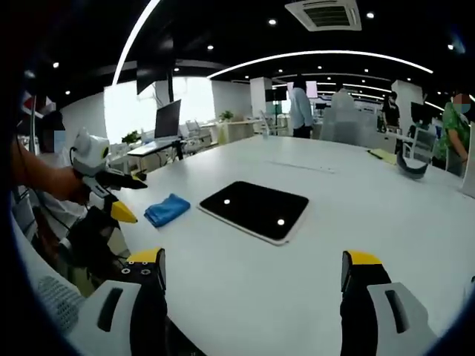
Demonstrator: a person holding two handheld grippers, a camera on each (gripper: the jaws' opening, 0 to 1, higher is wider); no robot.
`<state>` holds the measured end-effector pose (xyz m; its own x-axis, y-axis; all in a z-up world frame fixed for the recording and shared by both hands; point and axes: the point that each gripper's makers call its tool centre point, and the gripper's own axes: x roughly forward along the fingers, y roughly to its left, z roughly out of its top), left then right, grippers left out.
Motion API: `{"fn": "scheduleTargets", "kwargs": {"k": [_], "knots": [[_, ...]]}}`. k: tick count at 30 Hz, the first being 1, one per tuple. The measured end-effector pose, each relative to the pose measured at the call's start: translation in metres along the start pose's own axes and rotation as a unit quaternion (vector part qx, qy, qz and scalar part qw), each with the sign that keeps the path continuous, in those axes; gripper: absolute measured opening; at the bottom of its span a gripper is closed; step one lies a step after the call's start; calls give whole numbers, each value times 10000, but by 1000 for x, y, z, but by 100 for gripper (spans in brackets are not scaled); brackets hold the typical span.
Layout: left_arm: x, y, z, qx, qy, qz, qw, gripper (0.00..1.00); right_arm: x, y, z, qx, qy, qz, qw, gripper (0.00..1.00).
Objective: Wipe the mirror surface with the cleaning cloth until all visible marks leave the cleaned area.
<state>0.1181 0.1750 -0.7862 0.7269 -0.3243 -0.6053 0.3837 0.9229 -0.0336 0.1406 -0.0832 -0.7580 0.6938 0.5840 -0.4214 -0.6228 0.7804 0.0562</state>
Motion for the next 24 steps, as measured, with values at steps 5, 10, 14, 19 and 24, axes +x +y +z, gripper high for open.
{"fn": "scheduleTargets", "kwargs": {"k": [5, 10, 14, 19, 24], "knots": [[1, -7, -1, 111, 17, -53, 9999, 99, -2, 2, -4, 54, 36, 12, 10000, 99], [0, -9, -3, 156, 68, -72, 9998, 99, -2, 4, -2, 26, -20, 40, 10000, 99], [-2, -9, -3, 194, 105, -91, 9997, 99, -1, 5, 2, 15, -53, 55, 10000, 99], [-4, -7, -3, 248, 124, -95, 9996, 99, -2, 6, 5, 28, -106, 61, 9999, 99], [-7, -7, -2, 306, 131, -111, 9994, 99, -3, 8, 2, 69, -95, 76, 9999, 99]]}}
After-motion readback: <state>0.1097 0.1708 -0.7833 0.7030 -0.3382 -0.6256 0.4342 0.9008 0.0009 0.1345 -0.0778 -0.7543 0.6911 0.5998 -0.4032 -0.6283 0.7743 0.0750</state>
